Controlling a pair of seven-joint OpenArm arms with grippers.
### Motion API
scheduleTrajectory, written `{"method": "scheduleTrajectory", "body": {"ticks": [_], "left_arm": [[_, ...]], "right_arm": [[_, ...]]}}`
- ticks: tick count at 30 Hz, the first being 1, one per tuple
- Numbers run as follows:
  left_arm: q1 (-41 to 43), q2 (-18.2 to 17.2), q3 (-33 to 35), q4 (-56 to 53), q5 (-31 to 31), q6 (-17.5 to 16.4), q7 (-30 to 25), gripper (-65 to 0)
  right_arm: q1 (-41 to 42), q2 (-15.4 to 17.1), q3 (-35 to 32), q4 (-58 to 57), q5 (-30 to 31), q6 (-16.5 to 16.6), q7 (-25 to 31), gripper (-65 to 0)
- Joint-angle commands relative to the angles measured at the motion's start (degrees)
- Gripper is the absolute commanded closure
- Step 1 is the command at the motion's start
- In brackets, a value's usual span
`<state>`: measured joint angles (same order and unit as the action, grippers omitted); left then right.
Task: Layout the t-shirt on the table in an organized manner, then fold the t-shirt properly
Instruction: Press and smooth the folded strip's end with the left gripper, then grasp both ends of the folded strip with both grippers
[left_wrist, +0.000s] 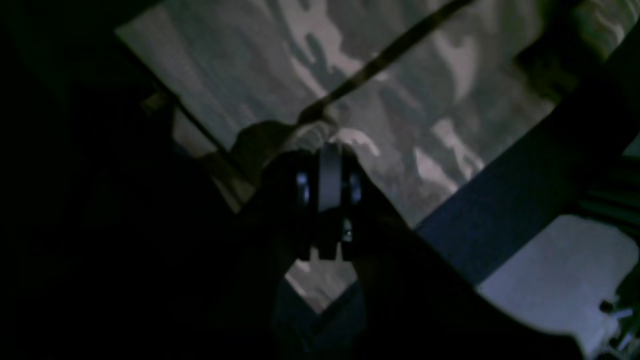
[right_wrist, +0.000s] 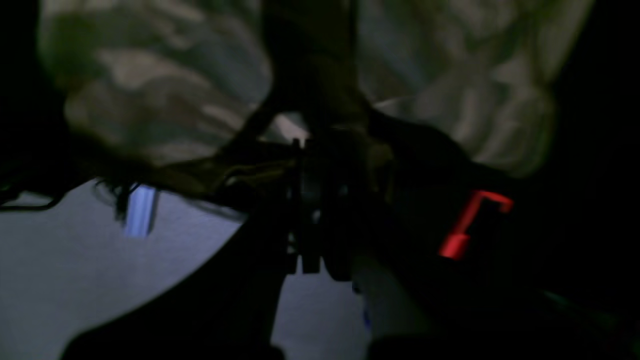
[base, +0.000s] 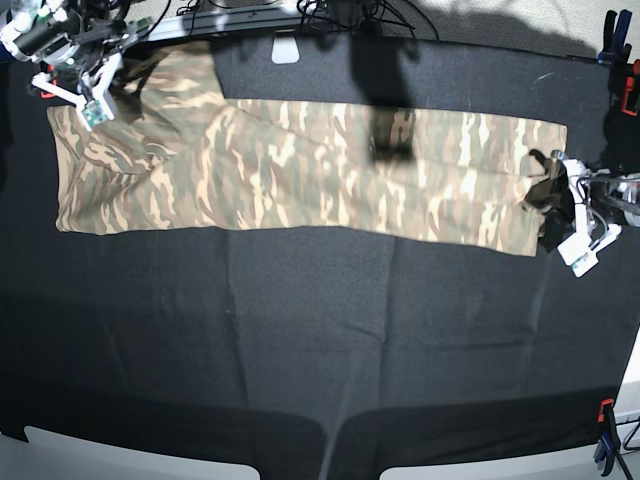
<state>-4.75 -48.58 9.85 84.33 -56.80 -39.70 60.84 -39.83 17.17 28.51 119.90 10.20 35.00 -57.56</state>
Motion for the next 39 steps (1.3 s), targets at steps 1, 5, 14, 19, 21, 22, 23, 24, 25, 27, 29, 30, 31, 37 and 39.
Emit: {"method": "scheduleTrajectory", "body": {"ticks": [1,5,14,19,21,22,23,24,25,27,29,30,31,37,39], "left_arm": [[-0.94,-1.36,-0.48,0.79,-0.98,-0.30,0.87,0.0],[-0.94,-1.33,-0.48,0.79,-5.31,-0.30,6.56,0.0],[-0.94,-1.31,-0.48,0.79,-8.63,-0.30,5.75,-8.8],[-0.94,-1.31,-0.48,0.79,1.95,-0.30,5.40,-25.5],[-0.96,-1.31,-0.48,0.79,6.54,-0.30,4.59,-25.5],[-0.96,-1.31,-0.48,0.79,8.33,-0.30,3.63,-25.5],[-0.96,-1.31,-0.48,0.79,9.73,1.49,2.21,-25.5],[-0.96,-1.31,-0.48,0.79,10.56,3.48,0.50,-25.5],[-0.98,-1.29,-0.48,0.79,10.73,5.51,-1.27,-25.4],[-1.03,-0.87,-0.48,0.85,10.80,8.11,-4.15,-25.4],[-1.16,0.55,-0.48,0.90,11.85,8.74,-4.63,-25.5],[-1.14,1.40,-0.48,0.90,12.70,8.68,-4.85,-25.5],[-1.11,2.34,-0.48,0.90,13.68,8.66,-5.01,-25.5],[-1.14,6.54,-0.48,0.90,15.41,8.68,-5.42,-25.4],[-1.11,7.34,-0.48,0.90,15.37,8.68,-5.44,-25.4]], "right_arm": [[-0.17,0.79,0.48,1.07,-1.29,-1.18,1.05,0.0],[-0.15,0.76,0.46,1.07,-0.44,-3.41,1.25,0.0],[0.13,0.79,0.46,1.07,3.91,-3.56,1.44,0.0],[0.13,0.79,0.46,1.07,3.91,-3.56,1.86,0.0],[0.20,0.79,0.46,1.07,3.91,-3.58,3.26,0.0],[0.48,0.76,0.46,1.07,3.91,-3.58,4.09,0.0],[1.09,0.76,0.46,1.07,3.93,-3.63,4.52,0.0],[1.97,0.76,0.46,1.07,3.93,-3.82,4.74,0.0],[3.19,0.76,0.46,1.07,3.93,-4.17,4.74,0.0],[6.16,0.76,0.46,1.05,3.93,-5.20,4.72,0.0],[9.51,0.76,0.46,1.05,3.91,-6.60,4.61,0.0],[11.10,0.76,0.46,0.96,3.91,-6.78,4.59,0.0],[12.66,0.76,0.46,0.83,3.91,-6.78,4.39,0.0],[20.20,0.72,0.46,-2.23,3.93,-6.78,2.29,0.0],[21.75,0.39,0.46,-4.09,3.93,-6.80,2.25,0.0]]}}
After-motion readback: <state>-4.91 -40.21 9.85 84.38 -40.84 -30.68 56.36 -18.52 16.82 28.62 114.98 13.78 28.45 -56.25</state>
